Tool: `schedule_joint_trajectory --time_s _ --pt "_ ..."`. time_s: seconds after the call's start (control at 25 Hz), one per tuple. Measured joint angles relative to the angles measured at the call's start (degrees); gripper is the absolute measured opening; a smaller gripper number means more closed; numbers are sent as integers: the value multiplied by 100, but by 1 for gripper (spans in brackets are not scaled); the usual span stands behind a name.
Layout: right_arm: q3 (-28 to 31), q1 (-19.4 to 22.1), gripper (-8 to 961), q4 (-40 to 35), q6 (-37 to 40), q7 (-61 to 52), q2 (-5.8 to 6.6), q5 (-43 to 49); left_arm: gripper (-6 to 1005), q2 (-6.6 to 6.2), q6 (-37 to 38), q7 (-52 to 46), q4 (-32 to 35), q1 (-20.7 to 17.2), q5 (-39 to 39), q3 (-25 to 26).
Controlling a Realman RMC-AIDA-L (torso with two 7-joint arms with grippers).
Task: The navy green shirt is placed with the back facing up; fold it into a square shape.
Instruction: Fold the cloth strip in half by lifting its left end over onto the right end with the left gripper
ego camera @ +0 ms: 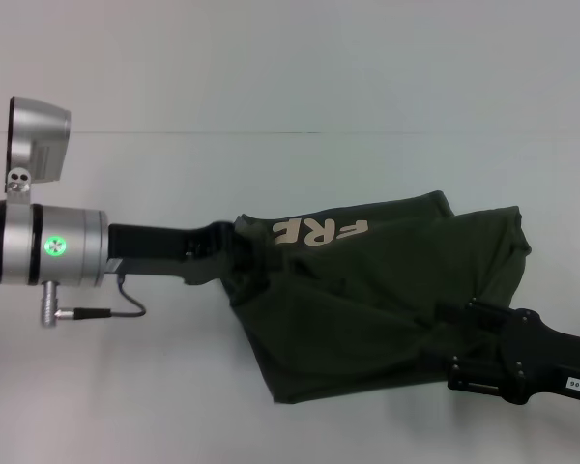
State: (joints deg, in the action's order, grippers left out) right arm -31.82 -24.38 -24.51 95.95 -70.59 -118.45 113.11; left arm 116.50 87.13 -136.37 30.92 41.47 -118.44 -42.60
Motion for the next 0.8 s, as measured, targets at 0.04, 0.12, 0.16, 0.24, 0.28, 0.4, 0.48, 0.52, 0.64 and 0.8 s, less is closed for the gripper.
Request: schedule_joint_trajectory --time_s 0.04,0.12,0.16,0.24,0.28,0.4,0.48,0.52,0.64,0.8 --pt "0 0 896 0 0 0 -3 0 46 20 -17 -98 -71 56 51 97" --pt "0 1 896 0 -6 1 -9 0 53 71 -82 -237 -198 119 149 288" --pt "0 2 896 0 -15 1 -13 0 56 110 -152 -314 -279 154 238 407" --pt "0 3 896 0 -35 1 -19 0 63 192 -311 -386 -382 186 411 522" --pt "0 3 896 0 -43 1 -21 0 66 236 -380 -402 -416 193 489 556" --pt "0 16 896 -1 -78 1 -24 0 76 434 -713 -413 -550 205 861 622" --pt "1 30 896 -1 -96 1 -27 0 83 527 -863 -404 -581 205 1013 624" --pt "3 40 896 -1 -104 1 -27 0 87 583 -957 -392 -586 199 1101 629" --pt "31 68 896 0 -109 2 -34 0 97 741 -1229 -296 -649 170 1431 629" --pt "55 98 896 5 -110 1 -38 -8 110 783 -1548 254 -1239 252 2133 631"
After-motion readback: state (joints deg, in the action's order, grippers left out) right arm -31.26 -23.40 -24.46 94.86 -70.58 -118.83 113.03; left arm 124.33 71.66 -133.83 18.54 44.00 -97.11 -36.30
